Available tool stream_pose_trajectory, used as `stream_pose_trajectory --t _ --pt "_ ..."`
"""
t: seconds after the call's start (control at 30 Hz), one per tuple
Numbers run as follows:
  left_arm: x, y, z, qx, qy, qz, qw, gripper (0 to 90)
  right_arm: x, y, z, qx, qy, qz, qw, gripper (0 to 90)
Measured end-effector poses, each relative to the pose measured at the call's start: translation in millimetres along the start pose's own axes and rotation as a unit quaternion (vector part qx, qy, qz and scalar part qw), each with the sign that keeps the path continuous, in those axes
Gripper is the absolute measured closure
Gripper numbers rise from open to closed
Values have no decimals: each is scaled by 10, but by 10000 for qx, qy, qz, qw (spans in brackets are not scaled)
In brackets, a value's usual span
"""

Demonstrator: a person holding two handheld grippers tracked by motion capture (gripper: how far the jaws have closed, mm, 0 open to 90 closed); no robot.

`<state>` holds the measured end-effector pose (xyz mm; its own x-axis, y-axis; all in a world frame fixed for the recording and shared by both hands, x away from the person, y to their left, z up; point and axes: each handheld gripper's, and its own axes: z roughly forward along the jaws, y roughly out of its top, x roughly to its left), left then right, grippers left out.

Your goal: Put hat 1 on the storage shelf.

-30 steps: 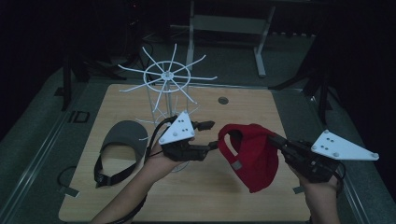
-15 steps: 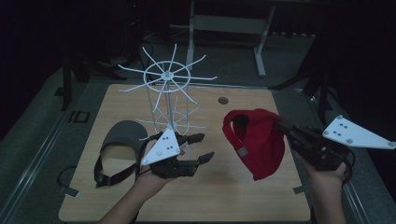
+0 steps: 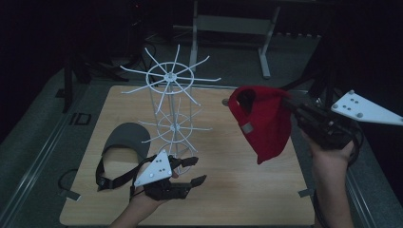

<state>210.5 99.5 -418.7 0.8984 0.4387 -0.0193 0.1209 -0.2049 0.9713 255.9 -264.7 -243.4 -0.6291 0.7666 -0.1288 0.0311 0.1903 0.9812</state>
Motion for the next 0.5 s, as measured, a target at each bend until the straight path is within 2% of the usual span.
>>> stream_pose_trajectory --t 0.23,0.37,0.5 --pt "-7 -303 -23 148 18 -124 9998 447 -67 151 181 -12 -123 38 9999 887" --pt "-17 -425 -13 288 77 -88 9995 446 -94 237 302 -37 -164 81 9998 886" --pt "-19 -533 4 345 69 -176 9992 446 -127 300 424 -44 -208 158 9996 887"
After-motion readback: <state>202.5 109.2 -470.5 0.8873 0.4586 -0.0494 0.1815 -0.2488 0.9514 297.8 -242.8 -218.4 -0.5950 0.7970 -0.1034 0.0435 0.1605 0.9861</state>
